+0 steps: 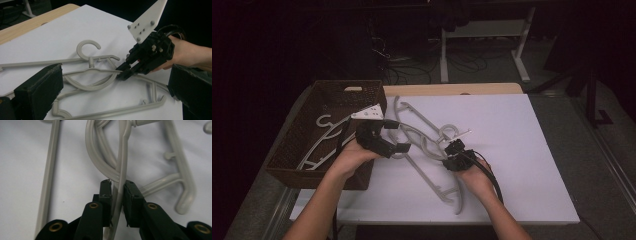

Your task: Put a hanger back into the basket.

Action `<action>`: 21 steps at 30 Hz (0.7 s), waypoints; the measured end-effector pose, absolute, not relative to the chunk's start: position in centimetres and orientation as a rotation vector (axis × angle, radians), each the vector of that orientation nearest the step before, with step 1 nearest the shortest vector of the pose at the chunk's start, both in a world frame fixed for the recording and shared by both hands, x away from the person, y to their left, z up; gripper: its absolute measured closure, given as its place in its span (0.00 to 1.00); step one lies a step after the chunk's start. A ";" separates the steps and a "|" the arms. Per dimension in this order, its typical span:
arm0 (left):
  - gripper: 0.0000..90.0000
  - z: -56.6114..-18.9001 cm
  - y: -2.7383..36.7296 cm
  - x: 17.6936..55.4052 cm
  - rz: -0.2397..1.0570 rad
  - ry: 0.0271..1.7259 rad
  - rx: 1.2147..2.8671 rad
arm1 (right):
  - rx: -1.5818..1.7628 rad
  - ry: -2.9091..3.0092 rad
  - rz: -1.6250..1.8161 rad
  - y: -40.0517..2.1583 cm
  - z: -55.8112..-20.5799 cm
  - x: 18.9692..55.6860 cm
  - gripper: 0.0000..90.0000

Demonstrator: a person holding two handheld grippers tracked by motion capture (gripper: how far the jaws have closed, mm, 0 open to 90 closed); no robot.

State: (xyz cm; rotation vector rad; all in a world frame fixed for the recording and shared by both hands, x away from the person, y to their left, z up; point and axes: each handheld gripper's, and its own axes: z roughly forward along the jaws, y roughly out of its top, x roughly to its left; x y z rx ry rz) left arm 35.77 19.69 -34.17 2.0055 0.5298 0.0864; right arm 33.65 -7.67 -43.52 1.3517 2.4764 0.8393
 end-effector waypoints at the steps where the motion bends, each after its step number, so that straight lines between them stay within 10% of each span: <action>1: 0.00 -34.2 19.7 35.8 0.087 0.529 2.006 | 1.349 2.463 0.847 -7.9 -43.3 33.7 0.87; 21: 0.00 -34.7 19.3 35.9 0.105 0.521 2.047 | 1.206 2.536 0.938 -13.3 -40.4 33.7 0.90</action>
